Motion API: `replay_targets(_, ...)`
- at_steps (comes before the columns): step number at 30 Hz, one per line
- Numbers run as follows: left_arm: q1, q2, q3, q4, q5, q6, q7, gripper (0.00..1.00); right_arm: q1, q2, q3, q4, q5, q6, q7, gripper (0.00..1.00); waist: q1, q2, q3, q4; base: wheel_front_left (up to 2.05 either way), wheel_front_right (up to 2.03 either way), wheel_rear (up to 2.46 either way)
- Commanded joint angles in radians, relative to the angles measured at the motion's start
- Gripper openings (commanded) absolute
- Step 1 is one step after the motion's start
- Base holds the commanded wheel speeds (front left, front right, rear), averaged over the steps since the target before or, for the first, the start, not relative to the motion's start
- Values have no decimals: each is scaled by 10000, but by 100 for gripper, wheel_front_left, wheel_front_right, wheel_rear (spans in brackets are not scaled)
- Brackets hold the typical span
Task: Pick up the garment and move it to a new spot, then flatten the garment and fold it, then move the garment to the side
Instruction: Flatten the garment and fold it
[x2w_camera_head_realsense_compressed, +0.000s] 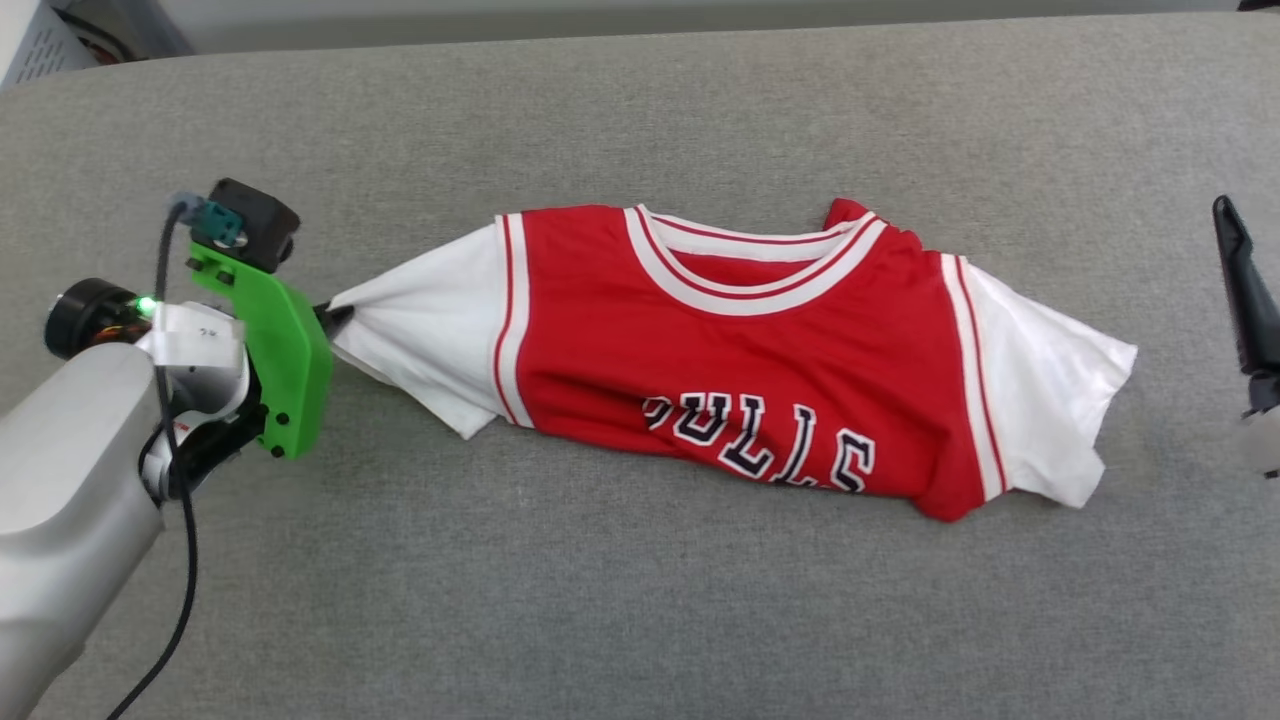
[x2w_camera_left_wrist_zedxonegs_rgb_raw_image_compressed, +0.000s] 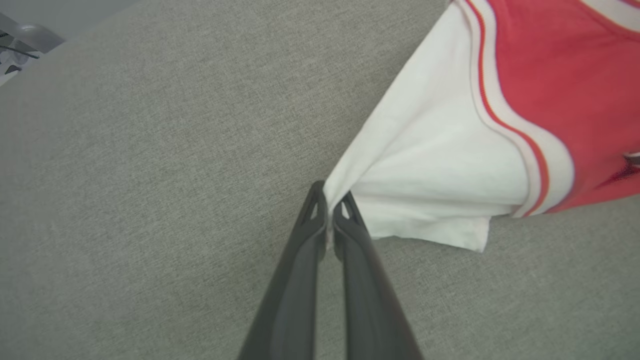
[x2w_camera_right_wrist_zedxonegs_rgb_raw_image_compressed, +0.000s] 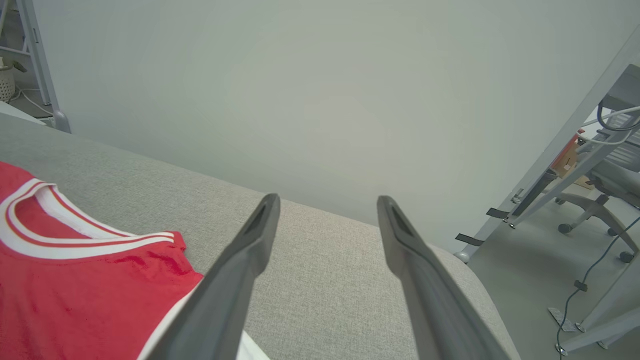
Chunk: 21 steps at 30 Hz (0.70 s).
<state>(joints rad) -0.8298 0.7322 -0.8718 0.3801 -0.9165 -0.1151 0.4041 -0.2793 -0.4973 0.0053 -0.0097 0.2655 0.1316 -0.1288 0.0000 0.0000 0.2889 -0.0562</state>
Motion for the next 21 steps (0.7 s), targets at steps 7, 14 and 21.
replay_targets(7,343,429,172,-1044,128,588,-360,0,-1087,-2790,2217,70,2856,-9,3979,100,0,0,174,494,0,0,0)
replay_targets(14,180,304,173,-1676,306,912,-379,0,-1794,-3918,4159,499,4693,-9,6916,100,0,0,658,746,0,0,0)
replay_targets(21,-258,60,148,-2087,522,1032,-328,0,-3051,-3648,5413,1671,4938,-9,7584,100,0,0,1301,1025,0,0,0)
